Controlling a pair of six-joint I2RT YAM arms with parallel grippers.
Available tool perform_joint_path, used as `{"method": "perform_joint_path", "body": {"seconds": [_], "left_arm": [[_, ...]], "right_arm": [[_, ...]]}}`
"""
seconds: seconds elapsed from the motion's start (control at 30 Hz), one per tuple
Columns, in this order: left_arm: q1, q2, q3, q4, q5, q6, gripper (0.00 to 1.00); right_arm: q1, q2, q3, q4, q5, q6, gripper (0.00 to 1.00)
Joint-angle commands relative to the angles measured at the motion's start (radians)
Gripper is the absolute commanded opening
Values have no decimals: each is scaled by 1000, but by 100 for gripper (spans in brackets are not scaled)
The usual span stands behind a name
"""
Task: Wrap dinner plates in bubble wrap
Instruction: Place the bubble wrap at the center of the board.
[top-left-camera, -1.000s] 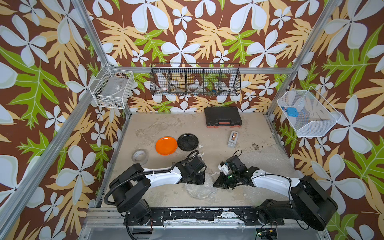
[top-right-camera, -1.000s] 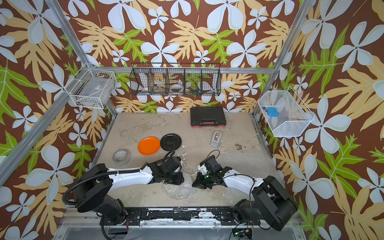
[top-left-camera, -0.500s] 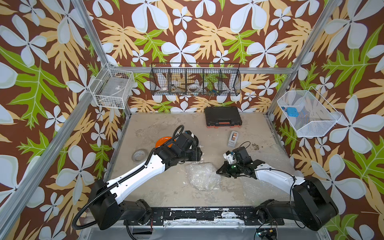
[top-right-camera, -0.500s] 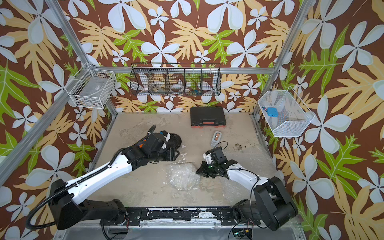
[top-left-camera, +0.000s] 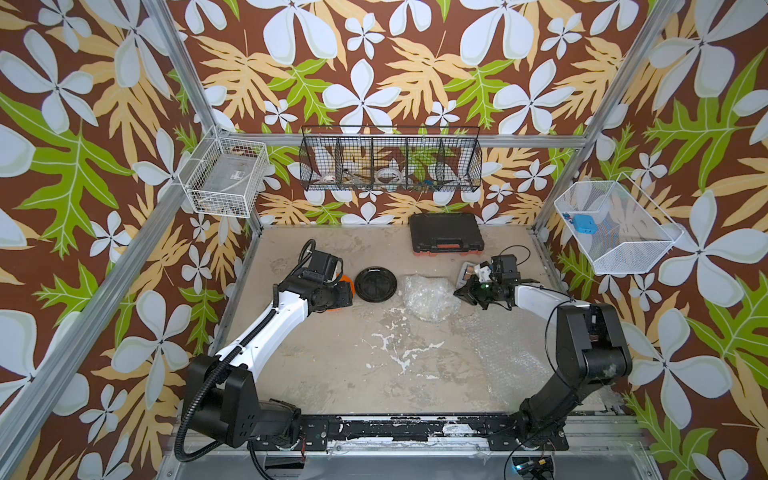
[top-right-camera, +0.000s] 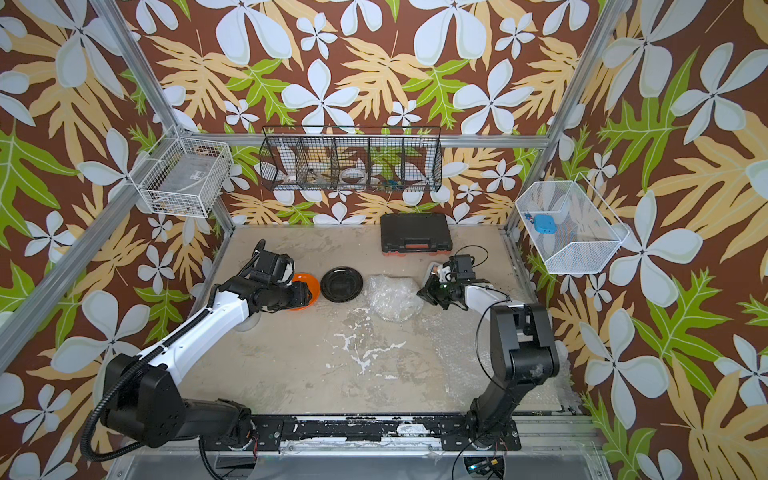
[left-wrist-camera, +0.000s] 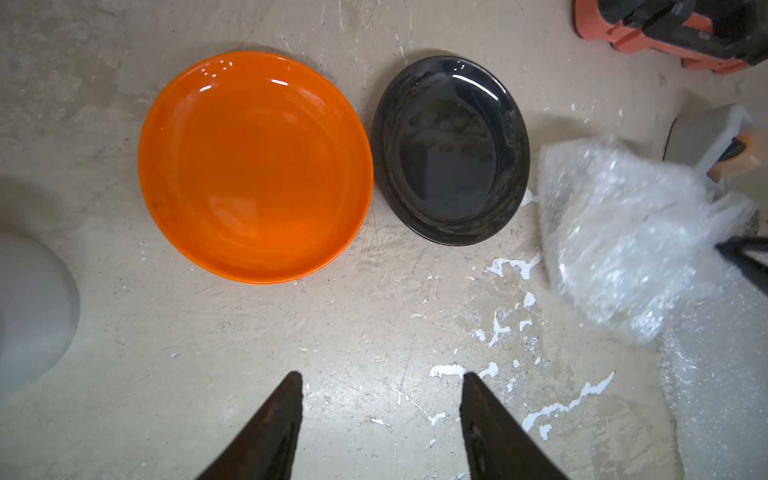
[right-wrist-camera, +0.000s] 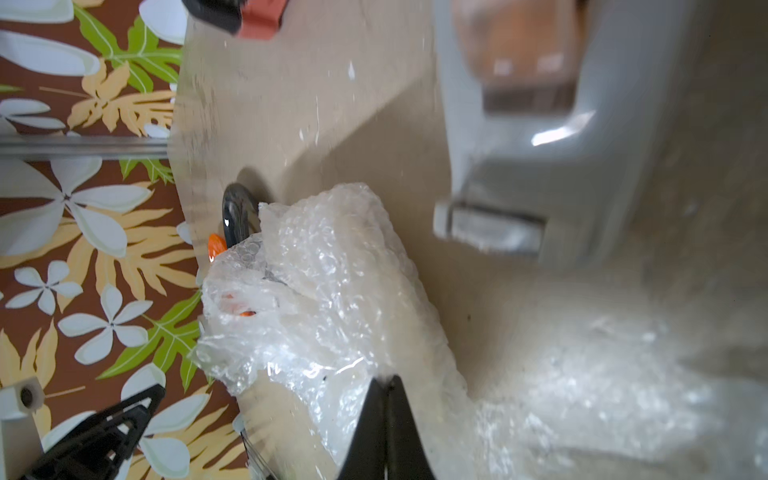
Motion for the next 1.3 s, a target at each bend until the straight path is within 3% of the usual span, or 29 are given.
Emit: {"method": "perform_joint_path", "body": {"seconds": [0.0,0.47,0.63,0.67,0.73,0.77,0.87,1.0,1.27], "left_arm": [[25,14,-11,2,22,40,62],[72,60,-30,12,16,65,61],[119,94,-26,15,-23,81,60],[128,107,-18,12,-37,84,60],[148,134,0,6,-76,85,59],[157,148,15,0,-84,91,59],[165,171,54,-10,-74,94,59],[165,182,79,-8,-35,88,59],[155,182,41,30,98,65,56]], "right_arm": [[-1,66,98,23,16,21,0],[204,368,451,55,14,149,0],[220,465,618,-39,74,122,0],[215,473,656,-87,118,96,5],[204,464,697,-157,179,45,24],[199,441,696,-179,210,21,32],[175,369,678,-231,241,-51,41],[140,252,608,-327,305,-166,45],[111,8,260,-440,438,-381,47]]}}
